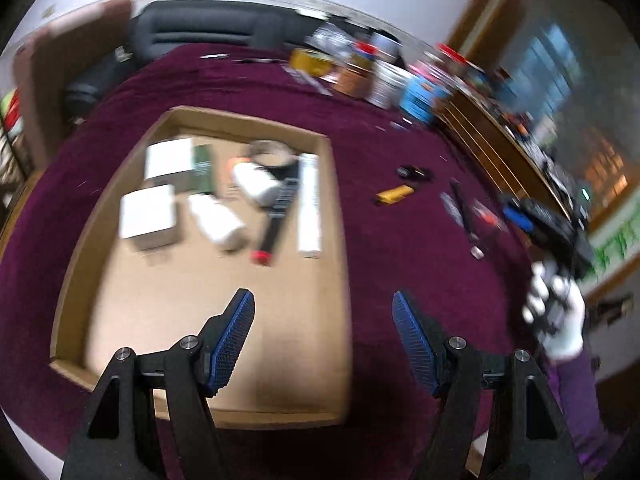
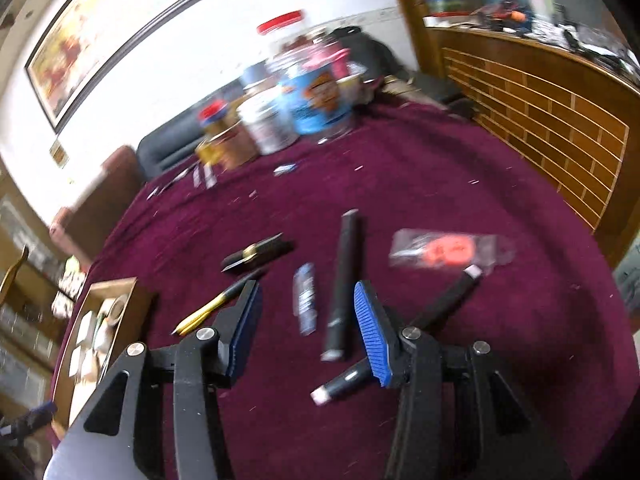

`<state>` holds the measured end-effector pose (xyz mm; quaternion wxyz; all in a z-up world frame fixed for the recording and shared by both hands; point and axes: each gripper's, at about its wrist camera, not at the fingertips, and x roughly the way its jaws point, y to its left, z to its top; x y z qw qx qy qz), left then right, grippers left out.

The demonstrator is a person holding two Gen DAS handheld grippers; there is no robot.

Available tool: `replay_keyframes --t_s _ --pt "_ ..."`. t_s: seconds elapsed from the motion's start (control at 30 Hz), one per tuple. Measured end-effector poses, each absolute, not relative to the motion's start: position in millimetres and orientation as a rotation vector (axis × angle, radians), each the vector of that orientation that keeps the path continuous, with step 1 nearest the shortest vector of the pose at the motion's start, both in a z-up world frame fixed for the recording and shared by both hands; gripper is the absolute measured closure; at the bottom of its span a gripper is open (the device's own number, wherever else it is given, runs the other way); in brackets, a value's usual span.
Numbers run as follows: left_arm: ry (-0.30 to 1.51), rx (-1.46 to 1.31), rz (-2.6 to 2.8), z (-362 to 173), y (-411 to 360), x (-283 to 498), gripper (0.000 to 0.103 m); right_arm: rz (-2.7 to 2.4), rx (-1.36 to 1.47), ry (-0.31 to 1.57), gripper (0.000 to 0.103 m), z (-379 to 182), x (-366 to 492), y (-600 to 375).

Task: Organize rigid objects
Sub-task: 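Grasp the yellow pen with the left tool while the right tool moves toward the black lipstick, then lift the yellow pen with the left tool toward the tray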

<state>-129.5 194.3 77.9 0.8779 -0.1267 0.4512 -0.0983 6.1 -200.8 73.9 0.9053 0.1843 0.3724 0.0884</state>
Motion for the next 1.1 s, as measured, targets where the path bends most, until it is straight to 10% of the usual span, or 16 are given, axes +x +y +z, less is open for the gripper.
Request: replay_keyframes --t_s 0.87,0.97,1.03,1.1 --pt "1.09 0.117 -0.284 17 27 66 0.039 0.204 0.641 0.726 0.053 46 47 -257" --pt "1.067 0.185 -0.284 12 22 63 0.056 0.198 0.647 0.727 0.053 45 48 -258" --pt "1.056 0.184 -0.305 14 24 58 0.092 0.194 0.651 0.737 0.053 43 48 -259" --pt "1.076 0.16 -0.341 16 29 48 0.094 0.195 0.661 0.75 0.053 40 50 -259"
